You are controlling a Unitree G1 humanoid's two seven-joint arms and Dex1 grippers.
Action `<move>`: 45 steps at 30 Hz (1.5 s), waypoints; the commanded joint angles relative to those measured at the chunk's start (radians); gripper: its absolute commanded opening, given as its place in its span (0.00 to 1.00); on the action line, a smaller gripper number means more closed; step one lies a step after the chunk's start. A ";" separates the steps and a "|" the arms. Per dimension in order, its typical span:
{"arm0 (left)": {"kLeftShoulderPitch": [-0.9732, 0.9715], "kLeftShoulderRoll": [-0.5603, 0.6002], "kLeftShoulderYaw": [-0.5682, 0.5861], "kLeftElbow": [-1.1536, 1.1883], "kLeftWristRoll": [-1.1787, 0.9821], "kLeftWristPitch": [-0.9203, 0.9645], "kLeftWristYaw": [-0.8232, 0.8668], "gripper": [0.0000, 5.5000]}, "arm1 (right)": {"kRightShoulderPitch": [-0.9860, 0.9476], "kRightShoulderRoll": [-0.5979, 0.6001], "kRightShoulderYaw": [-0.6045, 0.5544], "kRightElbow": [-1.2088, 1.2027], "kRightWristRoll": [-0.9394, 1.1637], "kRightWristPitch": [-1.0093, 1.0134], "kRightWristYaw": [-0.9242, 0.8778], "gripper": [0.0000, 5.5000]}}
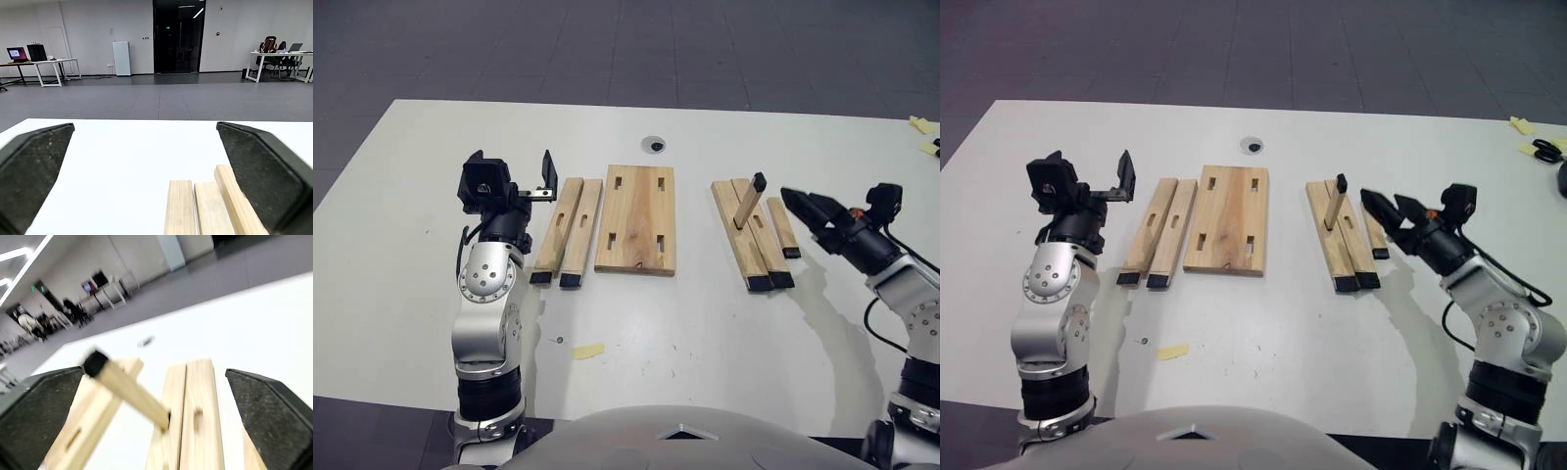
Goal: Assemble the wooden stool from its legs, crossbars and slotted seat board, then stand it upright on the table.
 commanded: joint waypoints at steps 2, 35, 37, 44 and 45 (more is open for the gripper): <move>0.023 -0.010 0.001 0.013 0.019 -0.011 0.012 0.98 | 0.060 -0.089 0.124 -0.063 -0.069 0.008 0.136 0.98; 0.043 -0.009 -0.032 0.009 0.055 -0.016 0.008 0.98 | 0.042 -0.098 0.359 -0.117 -0.447 -0.079 0.056 0.98; 0.044 -0.011 -0.034 0.006 0.058 -0.013 0.008 0.98 | 0.042 -0.103 0.377 -0.108 -0.482 -0.063 0.037 0.98; 0.066 -0.020 -0.041 -0.011 0.069 -0.009 0.019 0.98 | 0.063 -0.155 0.453 -0.126 -0.574 0.018 0.016 0.84; 0.071 -0.023 -0.043 -0.016 0.072 -0.008 0.024 0.98 | 0.051 -0.165 0.459 -0.119 -0.587 0.026 0.014 0.81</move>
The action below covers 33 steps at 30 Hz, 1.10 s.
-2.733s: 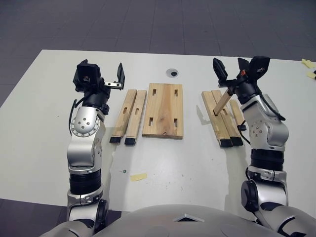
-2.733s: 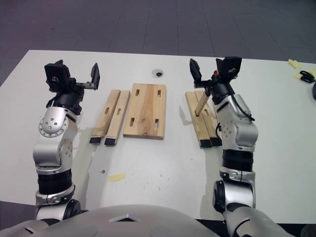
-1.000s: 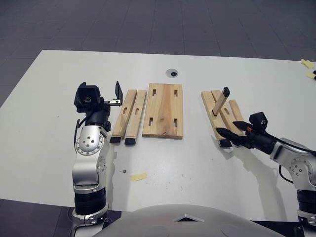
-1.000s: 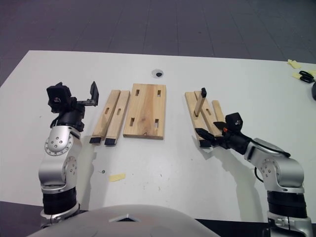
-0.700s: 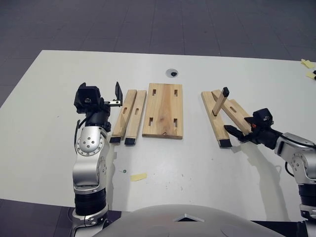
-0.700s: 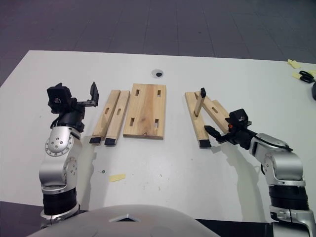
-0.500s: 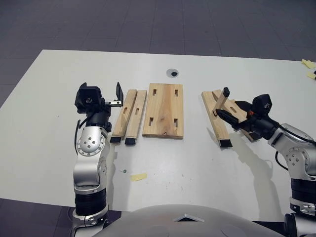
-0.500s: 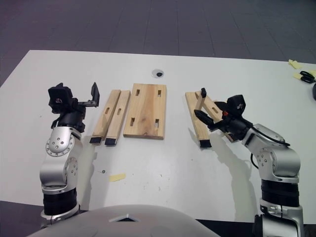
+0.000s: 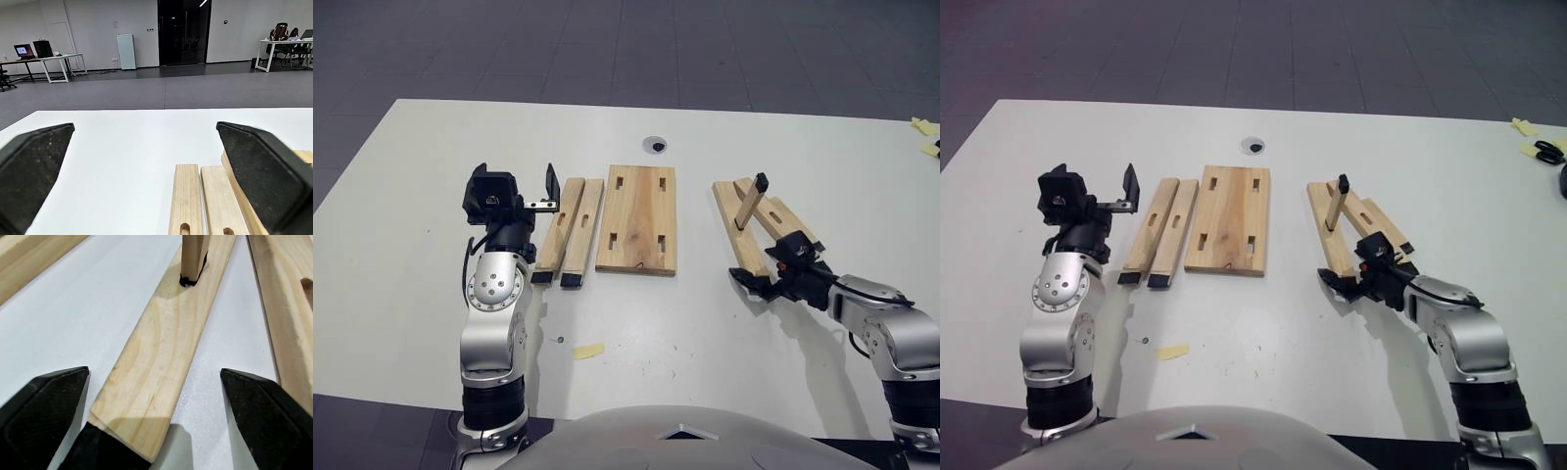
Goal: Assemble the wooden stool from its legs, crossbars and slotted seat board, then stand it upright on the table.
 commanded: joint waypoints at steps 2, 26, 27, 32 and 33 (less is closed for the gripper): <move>0.038 -0.022 -0.014 -0.031 0.026 0.013 0.026 0.98 | -0.045 -0.060 0.042 0.040 -0.067 0.052 -0.009 0.76; -0.195 -0.011 0.170 0.070 -0.211 0.096 -0.074 0.98 | 0.160 0.248 -0.101 -0.133 -0.132 -0.172 -0.256 0.39; -0.254 -0.004 0.206 0.085 -0.274 0.133 -0.085 0.98 | 0.152 0.287 -0.096 -0.155 -0.148 -0.237 -0.288 0.38; -0.494 0.037 0.351 0.205 -0.581 0.336 -0.132 0.98 | 0.114 0.424 -0.051 -0.194 -0.255 -0.468 -0.423 0.38; -0.528 0.054 0.374 0.231 -0.631 0.372 -0.137 0.98 | 0.101 0.439 -0.038 -0.188 -0.277 -0.518 -0.437 0.38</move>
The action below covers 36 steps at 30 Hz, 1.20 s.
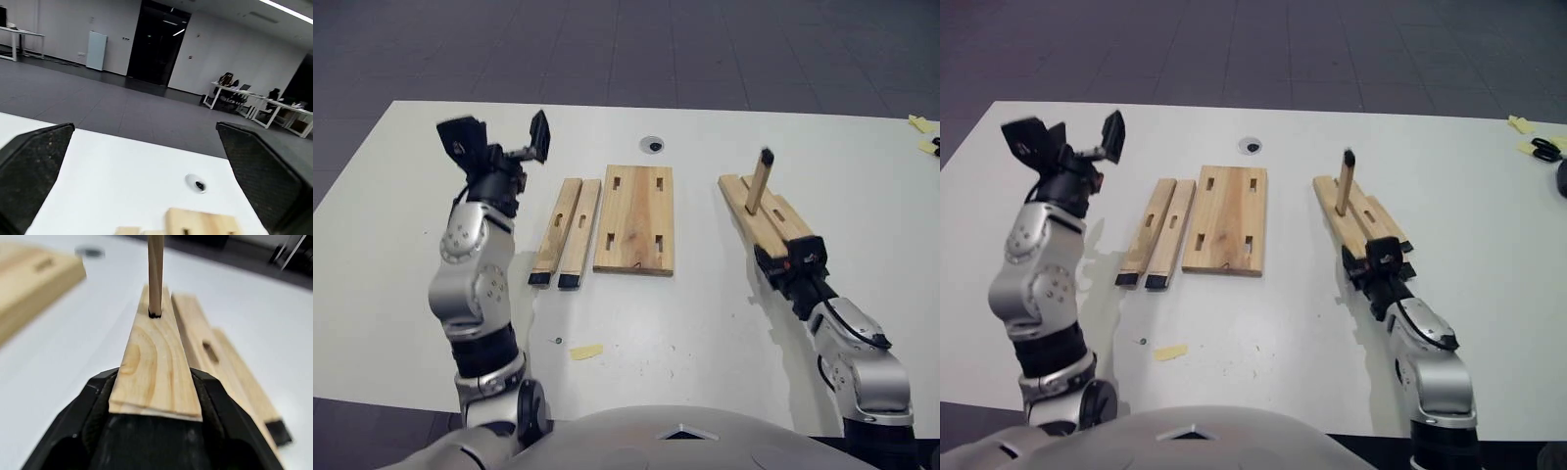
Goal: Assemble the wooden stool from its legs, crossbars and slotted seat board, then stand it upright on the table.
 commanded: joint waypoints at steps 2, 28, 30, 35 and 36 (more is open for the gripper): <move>-0.184 0.056 0.133 0.128 -0.267 0.204 -0.004 0.98 | -0.083 0.077 0.052 0.013 -0.096 -0.224 -0.066 0.38; -0.249 -0.057 0.166 0.339 -0.967 0.386 0.409 0.93 | -0.175 0.094 0.341 0.088 -0.083 -0.590 0.226 0.38; -0.247 -0.037 0.162 0.342 -0.994 0.380 0.418 0.88 | -0.168 0.094 0.340 0.087 -0.085 -0.592 0.227 0.38; -0.228 -0.013 0.104 0.344 -1.058 0.404 0.457 0.73 | -0.147 0.093 0.340 0.075 -0.099 -0.590 0.218 0.38; -0.231 -0.011 0.090 0.345 -1.064 0.404 0.460 0.69 | -0.143 0.091 0.341 0.074 -0.101 -0.589 0.217 0.38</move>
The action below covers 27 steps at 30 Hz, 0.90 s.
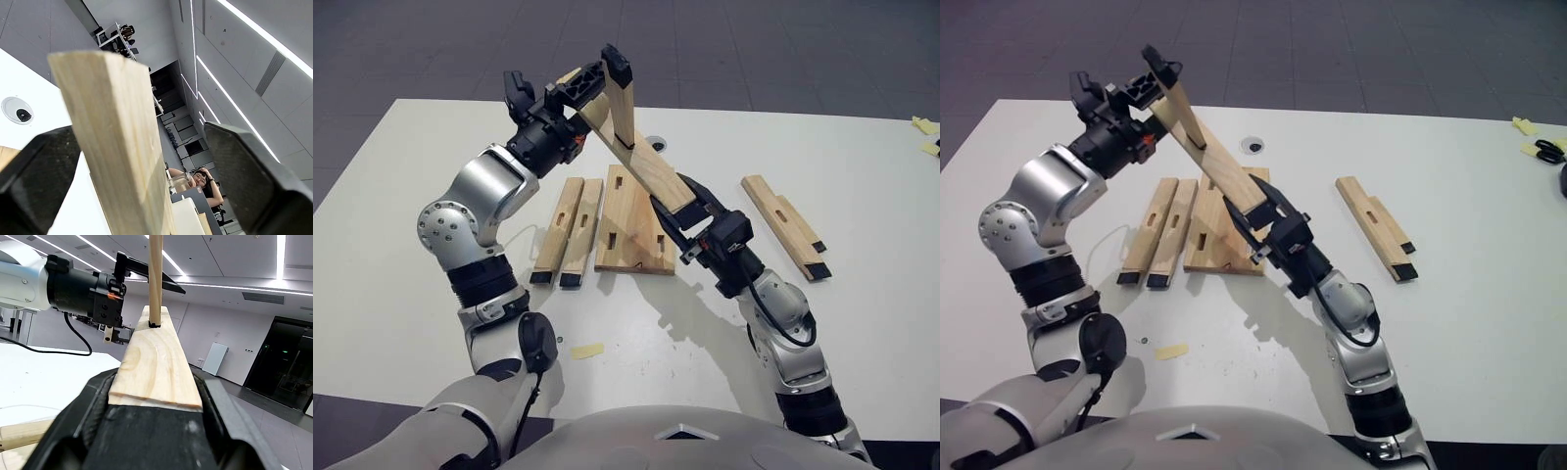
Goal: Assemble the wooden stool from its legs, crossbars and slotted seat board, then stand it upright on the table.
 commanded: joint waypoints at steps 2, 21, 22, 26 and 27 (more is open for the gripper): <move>-0.002 0.014 -0.075 0.014 -0.050 -0.004 0.029 0.63 | 0.025 -0.006 -0.008 -0.015 -0.005 -0.003 -0.004 0.38; -0.085 0.145 -0.185 -0.032 -0.149 -0.064 -0.005 0.24 | 0.047 -0.027 -0.028 -0.043 0.005 0.035 -0.006 0.38; -0.085 0.151 -0.190 -0.038 -0.135 -0.070 -0.016 0.24 | 0.048 -0.025 -0.028 -0.042 0.008 0.043 -0.008 0.38; -0.075 0.179 -0.201 -0.068 0.022 -0.156 -0.061 0.19 | 0.055 -0.020 -0.045 -0.049 0.048 0.132 -0.016 0.52; -0.075 0.183 -0.192 -0.069 0.067 -0.190 -0.069 0.19 | 0.058 -0.027 -0.054 -0.045 0.055 0.145 -0.012 0.55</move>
